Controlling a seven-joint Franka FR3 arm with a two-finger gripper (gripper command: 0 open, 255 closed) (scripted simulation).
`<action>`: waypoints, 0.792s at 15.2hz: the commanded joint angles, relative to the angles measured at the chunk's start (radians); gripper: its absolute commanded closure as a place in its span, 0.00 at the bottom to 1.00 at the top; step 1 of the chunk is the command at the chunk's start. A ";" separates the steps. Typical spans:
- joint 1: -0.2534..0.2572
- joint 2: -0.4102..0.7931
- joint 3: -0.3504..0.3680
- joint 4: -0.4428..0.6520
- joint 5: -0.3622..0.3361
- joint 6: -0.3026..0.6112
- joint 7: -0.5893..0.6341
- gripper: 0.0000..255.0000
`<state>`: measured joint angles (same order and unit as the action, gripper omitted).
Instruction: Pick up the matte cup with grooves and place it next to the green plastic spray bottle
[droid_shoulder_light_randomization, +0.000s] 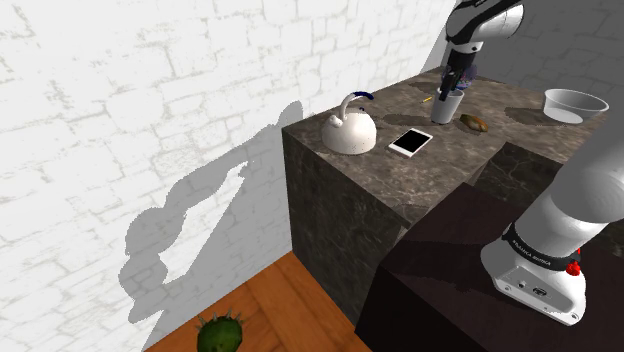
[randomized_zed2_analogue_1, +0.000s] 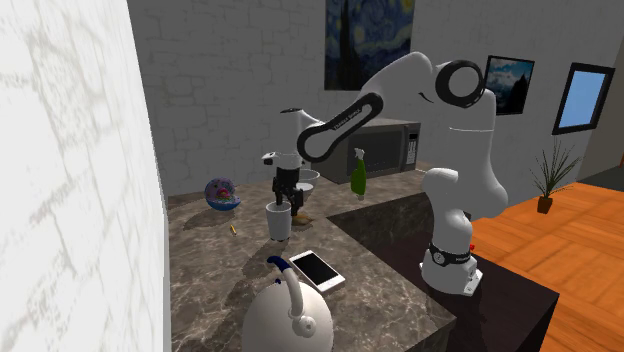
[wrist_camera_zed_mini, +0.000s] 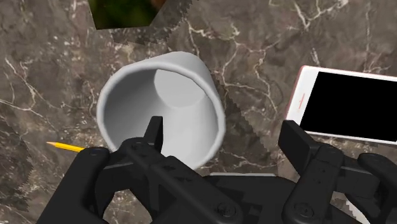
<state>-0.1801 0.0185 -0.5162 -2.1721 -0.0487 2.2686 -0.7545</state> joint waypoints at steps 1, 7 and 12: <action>-0.003 0.021 -0.002 -0.007 0.013 0.026 -0.012 0.00; -0.005 0.035 -0.002 -0.014 0.022 0.046 -0.018 0.00; -0.005 0.035 -0.002 -0.014 0.022 0.046 -0.018 1.00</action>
<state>-0.1848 0.0537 -0.5183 -2.1864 -0.0264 2.3148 -0.7727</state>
